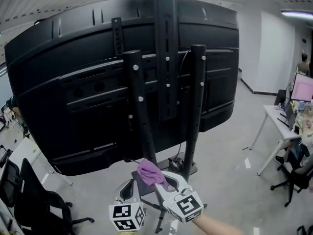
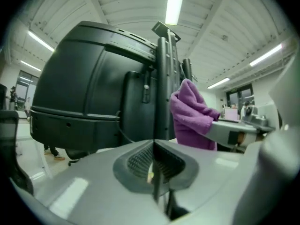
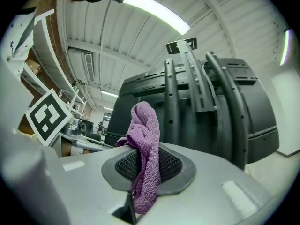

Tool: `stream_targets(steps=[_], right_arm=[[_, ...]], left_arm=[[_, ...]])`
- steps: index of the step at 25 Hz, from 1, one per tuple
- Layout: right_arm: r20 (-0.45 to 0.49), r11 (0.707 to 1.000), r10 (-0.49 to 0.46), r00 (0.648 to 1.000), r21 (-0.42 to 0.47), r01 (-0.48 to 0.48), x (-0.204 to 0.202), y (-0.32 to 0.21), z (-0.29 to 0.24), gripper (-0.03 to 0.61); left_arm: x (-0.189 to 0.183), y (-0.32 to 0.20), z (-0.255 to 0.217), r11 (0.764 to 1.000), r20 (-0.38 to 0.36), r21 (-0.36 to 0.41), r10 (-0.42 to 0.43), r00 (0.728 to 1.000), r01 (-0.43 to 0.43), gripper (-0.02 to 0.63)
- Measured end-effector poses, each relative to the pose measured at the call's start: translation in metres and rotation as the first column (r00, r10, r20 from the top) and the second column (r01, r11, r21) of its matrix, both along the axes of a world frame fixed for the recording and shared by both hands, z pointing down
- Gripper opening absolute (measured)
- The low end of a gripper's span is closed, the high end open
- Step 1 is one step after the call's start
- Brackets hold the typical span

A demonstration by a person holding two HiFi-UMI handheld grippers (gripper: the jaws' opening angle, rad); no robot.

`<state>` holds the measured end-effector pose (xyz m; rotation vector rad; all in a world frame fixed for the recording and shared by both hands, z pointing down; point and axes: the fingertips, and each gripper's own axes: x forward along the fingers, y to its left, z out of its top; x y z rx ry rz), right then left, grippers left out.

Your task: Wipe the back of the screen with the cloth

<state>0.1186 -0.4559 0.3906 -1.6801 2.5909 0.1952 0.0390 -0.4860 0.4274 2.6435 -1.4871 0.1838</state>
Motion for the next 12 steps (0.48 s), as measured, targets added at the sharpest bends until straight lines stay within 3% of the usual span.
stream_targets(steps=[7, 12], right_arm=[[-0.003, 0.984, 0.174, 0.985, -0.019, -0.174, 0.194, 0.071, 0.015, 0.060], [0.005, 0.951, 0.308, 0.951, -0.031, -0.307, 0.303, 0.113, 0.016, 0.060]], left_arm=[[0.198, 0.059, 0.010, 0.985, -0.043, -0.028, 0.168, 0.985, -0.169, 0.008], [0.308, 0.091, 0.013, 0.958, 0.005, -0.061, 0.281, 0.960, -0.280, 0.008]])
